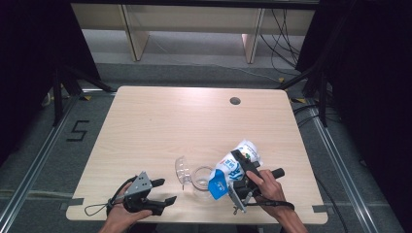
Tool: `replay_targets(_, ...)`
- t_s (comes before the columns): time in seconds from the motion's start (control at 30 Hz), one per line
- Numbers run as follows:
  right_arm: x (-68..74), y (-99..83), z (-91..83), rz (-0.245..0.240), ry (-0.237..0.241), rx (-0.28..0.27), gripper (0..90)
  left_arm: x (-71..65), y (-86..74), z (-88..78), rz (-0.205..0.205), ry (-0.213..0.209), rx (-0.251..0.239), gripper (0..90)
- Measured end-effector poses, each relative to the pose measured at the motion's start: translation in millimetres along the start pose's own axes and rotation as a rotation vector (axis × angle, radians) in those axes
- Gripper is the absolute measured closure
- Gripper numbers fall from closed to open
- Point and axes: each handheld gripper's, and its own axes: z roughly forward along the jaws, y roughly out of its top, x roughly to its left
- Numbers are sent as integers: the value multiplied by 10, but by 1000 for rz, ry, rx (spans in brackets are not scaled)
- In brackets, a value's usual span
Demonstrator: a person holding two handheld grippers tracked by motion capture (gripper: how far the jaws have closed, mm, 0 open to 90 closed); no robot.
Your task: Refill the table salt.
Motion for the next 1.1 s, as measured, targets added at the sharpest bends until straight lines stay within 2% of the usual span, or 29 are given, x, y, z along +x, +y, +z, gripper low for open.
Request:
replay_targets(0.03,0,0,0,0,0,0,507,2,0,0,-1,-2,0,243)
replay_targets(0.07,29,-3,-7,28,8,23,507,3,0,-1,-1,-2,0,243)
replay_targets(0.1,8,-3,3,0,-1,5,507,2,0,0,-2,-2,1,243)
replay_targets(0.17,5,-3,1,-5,-7,5,507,-2,2,-4,1,6,7,243)
replay_targets(0.2,44,-2,-11,36,-8,26,507,-2,2,-3,1,4,7,243)
replay_targets(0.27,6,9,-13,-22,-12,24,509,-1,2,-2,2,5,7,243)
replay_targets(0.37,12,8,-9,-13,-17,20,509,0,2,-3,3,4,6,243)
replay_targets(0.4,-6,9,-3,-36,-22,9,510,-1,1,-2,2,4,6,243)
replay_targets(0.5,25,6,-15,9,-20,24,510,-4,1,-3,-6,0,11,243)
replay_targets(0.53,2,12,-9,-23,-28,11,511,-3,1,-2,-4,0,11,243)
replay_targets(0.63,8,13,-9,-21,-28,10,511,-4,1,-3,-4,-1,13,243)
replay_targets(0.7,-10,16,0,-49,-39,-10,512,-3,1,-3,-2,-2,13,243)
replay_targets(0.77,-13,17,-1,-48,-45,-7,512,-5,0,-3,-5,-1,13,243)
replay_targets(0.8,7,13,-3,-17,-37,3,512,-4,1,-3,-4,-1,13,243)
replay_targets(0.87,20,11,-6,0,-38,8,512,-4,1,-2,-4,-1,13,243)
replay_targets(1.0,19,15,-16,-14,-32,24,513,-2,1,0,-1,-3,13,243)
replay_targets(1.07,31,16,-26,1,-29,39,513,-8,0,2,-8,1,9,243)
replay_targets(1.1,3,20,-21,-40,-35,26,513,-5,0,0,-5,1,11,243)
